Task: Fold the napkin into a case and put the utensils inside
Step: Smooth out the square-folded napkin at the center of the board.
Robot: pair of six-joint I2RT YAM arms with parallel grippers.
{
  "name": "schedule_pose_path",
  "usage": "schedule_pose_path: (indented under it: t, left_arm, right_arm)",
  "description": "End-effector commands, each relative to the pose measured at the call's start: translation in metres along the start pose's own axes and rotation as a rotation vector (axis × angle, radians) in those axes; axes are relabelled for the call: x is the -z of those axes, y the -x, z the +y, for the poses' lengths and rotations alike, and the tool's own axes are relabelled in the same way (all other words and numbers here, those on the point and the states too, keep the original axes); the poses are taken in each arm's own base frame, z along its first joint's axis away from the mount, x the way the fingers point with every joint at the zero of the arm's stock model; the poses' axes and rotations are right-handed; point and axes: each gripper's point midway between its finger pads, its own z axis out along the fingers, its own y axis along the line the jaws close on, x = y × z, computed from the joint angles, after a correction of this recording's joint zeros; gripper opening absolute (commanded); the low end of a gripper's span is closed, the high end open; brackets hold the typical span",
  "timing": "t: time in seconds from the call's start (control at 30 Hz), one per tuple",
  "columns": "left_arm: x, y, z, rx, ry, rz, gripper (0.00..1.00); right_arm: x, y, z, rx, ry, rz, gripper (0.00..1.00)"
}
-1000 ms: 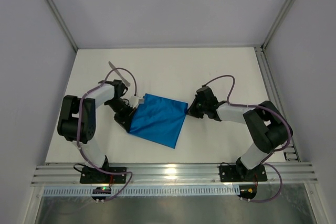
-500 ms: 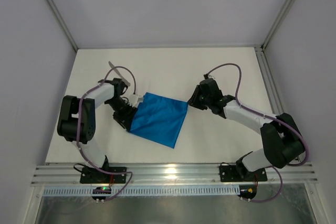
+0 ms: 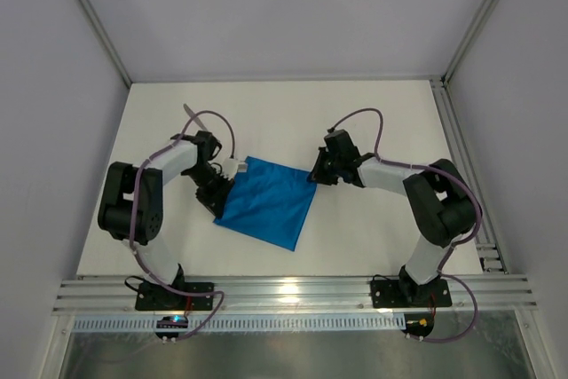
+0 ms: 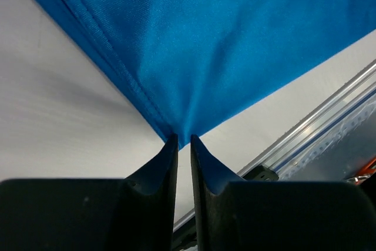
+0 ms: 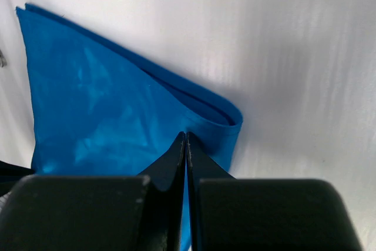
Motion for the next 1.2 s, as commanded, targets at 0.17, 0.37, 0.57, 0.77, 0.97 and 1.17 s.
schedule_pose_path:
  t: [0.17, 0.37, 0.57, 0.77, 0.97, 1.17]
  left_arm:
    - [-0.045, -0.008, 0.020, 0.049, 0.017, 0.094, 0.13]
    - [-0.043, -0.009, 0.024, 0.047, 0.050, 0.097, 0.12]
    - [-0.031, -0.007, 0.020, 0.013, 0.059, 0.071, 0.16]
    - [-0.008, 0.010, 0.012, -0.016, 0.067, -0.005, 0.27]
    - [0.008, 0.010, 0.000, -0.022, 0.060, -0.032, 0.34]
    - [0.017, 0.006, -0.004, -0.018, 0.060, -0.032, 0.38]
  right_arm:
    - [-0.005, 0.023, -0.022, -0.119, -0.024, -0.081, 0.04]
    - [-0.010, 0.018, -0.043, -0.166, -0.066, -0.063, 0.04]
    - [0.000, 0.026, -0.045, -0.150, -0.100, -0.068, 0.04]
    - [0.030, 0.051, -0.029, -0.034, -0.088, -0.120, 0.04]
    - [0.031, 0.035, -0.026, -0.018, -0.031, -0.081, 0.23]
    - [0.017, 0.017, -0.020, -0.032, 0.054, -0.013, 0.36]
